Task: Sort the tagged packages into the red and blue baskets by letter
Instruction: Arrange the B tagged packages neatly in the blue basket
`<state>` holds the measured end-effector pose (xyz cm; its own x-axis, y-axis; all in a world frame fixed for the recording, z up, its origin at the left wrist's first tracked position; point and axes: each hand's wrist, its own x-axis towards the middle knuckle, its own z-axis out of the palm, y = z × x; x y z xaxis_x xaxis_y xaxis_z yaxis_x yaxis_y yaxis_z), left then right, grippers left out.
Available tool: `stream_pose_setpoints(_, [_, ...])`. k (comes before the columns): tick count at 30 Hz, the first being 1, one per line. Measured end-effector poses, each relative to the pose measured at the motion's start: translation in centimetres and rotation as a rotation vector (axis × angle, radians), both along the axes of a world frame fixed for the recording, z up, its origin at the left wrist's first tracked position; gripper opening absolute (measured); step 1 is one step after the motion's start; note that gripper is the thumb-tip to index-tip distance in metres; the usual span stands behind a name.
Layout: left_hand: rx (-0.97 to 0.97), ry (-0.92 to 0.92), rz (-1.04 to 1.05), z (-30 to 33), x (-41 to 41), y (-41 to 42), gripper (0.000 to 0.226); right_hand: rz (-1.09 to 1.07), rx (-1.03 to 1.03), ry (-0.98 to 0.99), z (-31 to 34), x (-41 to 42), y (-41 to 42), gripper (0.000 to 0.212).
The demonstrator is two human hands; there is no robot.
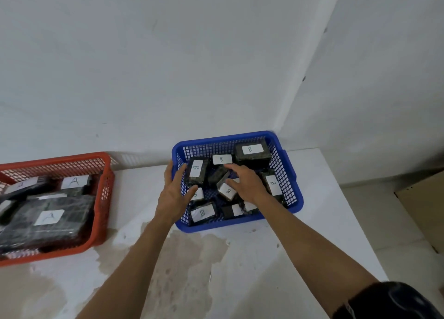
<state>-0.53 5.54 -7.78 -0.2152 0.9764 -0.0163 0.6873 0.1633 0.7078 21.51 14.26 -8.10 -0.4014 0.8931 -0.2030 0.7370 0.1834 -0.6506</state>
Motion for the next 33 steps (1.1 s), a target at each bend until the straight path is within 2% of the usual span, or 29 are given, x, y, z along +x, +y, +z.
stream_pose_setpoints(5, [0.013, 0.053, 0.011, -1.1, -0.5, 0.2, 0.069, 0.006, -0.050, 0.035, -1.5, -0.8, 1.1, 0.046])
stream_pose_setpoints(12, [0.008, 0.015, 0.012, -1.2, -0.6, 0.3, 0.055, -0.052, 0.122, 0.099, -1.7, -1.0, 1.5, 0.025])
stream_pose_setpoints(16, [0.077, 0.194, 0.019, -1.1, -0.5, 0.6, 0.054, -0.128, 0.165, 0.070, -1.7, -0.7, 1.8, 0.022])
stream_pose_setpoints(20, [0.137, 0.287, -0.024, -0.5, -0.5, 2.0, 0.045, -0.219, 0.137, 0.041, -1.4, -1.0, 1.7, 0.024])
stream_pose_setpoints(24, [0.051, 0.416, -0.084, -0.1, -0.5, 3.5, 0.037, -0.302, 0.226, 0.049, -1.3, -1.5, 1.2, 0.020])
stream_pose_setpoints(29, [-0.078, 0.648, -0.111, 0.0, 0.0, 4.0, 0.040, -0.205, 0.197, -0.006, -2.1, -1.4, 0.5, 0.032])
stream_pose_setpoints(33, [-0.142, 0.709, -0.061, 0.3, 0.7, 4.2, 0.041, -0.183, 0.217, -0.013, -1.9, -1.6, 0.9, 0.032])
